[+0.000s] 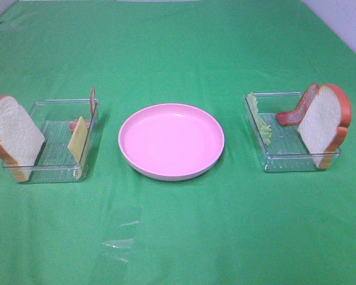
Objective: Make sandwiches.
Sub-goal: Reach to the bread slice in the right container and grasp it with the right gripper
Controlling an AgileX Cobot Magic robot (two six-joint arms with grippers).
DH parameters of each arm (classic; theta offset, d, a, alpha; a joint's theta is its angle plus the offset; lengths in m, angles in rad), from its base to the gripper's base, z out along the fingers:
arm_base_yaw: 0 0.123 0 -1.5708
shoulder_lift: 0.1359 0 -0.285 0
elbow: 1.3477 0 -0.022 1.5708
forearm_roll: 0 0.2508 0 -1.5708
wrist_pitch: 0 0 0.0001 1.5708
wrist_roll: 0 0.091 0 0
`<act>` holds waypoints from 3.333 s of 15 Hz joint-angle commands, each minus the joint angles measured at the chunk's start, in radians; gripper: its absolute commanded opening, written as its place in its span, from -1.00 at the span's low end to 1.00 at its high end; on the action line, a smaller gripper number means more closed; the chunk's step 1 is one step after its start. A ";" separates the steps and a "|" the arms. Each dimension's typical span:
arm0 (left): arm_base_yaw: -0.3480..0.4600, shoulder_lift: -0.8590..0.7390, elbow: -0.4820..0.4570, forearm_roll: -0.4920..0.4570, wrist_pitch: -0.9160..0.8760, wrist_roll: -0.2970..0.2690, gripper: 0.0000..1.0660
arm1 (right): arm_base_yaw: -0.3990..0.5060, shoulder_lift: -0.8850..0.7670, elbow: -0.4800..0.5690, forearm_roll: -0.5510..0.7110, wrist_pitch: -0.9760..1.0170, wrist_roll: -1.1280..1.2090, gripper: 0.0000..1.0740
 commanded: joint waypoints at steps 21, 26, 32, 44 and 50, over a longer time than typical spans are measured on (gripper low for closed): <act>-0.002 -0.016 0.000 0.000 -0.001 0.001 0.92 | -0.094 1.817 -1.120 -0.007 0.062 0.001 0.42; -0.002 -0.016 0.000 0.000 -0.001 0.001 0.92 | -0.109 1.864 -1.120 -0.020 0.042 0.037 0.68; -0.002 -0.016 0.000 0.000 -0.001 0.001 0.92 | -0.109 1.864 -1.120 -0.095 0.049 0.150 0.68; -0.002 -0.016 0.000 0.000 -0.001 0.001 0.92 | -0.108 1.910 -1.120 -0.070 0.047 0.146 0.68; -0.002 -0.016 0.000 0.000 -0.001 0.001 0.92 | -0.108 1.979 -1.120 -0.053 0.039 0.138 0.68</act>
